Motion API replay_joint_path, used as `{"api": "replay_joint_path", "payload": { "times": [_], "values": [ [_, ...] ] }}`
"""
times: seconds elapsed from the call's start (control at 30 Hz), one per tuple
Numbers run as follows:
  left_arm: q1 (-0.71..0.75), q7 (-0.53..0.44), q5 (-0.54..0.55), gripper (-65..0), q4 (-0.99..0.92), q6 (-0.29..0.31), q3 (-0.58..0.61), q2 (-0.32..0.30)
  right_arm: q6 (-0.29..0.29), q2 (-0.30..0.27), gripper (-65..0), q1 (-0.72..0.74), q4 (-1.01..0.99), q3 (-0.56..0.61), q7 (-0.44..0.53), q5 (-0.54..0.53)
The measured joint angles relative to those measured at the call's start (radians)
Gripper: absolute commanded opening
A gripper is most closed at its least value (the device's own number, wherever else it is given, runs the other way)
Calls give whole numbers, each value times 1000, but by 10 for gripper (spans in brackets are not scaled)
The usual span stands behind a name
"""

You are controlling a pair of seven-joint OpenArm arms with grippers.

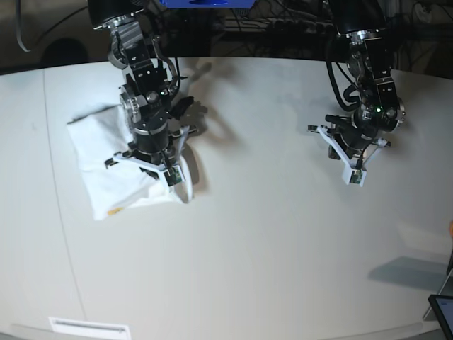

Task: Fold the T-shirt properly
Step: 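Lower the shirt with the right gripper and release it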

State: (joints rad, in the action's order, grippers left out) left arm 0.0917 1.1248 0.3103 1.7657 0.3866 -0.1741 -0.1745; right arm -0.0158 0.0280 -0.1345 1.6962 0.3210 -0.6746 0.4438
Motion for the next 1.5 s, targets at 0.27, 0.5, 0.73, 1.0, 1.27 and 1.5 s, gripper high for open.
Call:
{"api": "replay_joint_path", "payload": {
  "times": [0.27, 0.5, 0.73, 1.0, 1.27, 1.5],
  "values": [
    [0, 0, -1, -650, -1, 0, -2, 0, -10, 42, -647, -10, -41, 89, -2, 1],
    [0, 0, 0, -650, -1, 0, 0, 0, -39, 60, -647, -13, -119, 182, 5, 0],
    [1, 0, 0, -650, 1, 0, 6, 0, -50, 37, -647, -32, 62, 183, -11, -7],
    [0, -4, 83, -650, 10, 115, 13, 31, -54, -22, -647, -33, 269, 99, -140, -6],
    [30, -141, 83, -650, 50, 120, 201, 39, -62, -23, -647, -181, 274, -83, -103, 5],
    [28, -143, -34, -650, -12, 52, 215, 39, -58, -23, -647, -317, 274, -87, 72, 4]
  ]
}}
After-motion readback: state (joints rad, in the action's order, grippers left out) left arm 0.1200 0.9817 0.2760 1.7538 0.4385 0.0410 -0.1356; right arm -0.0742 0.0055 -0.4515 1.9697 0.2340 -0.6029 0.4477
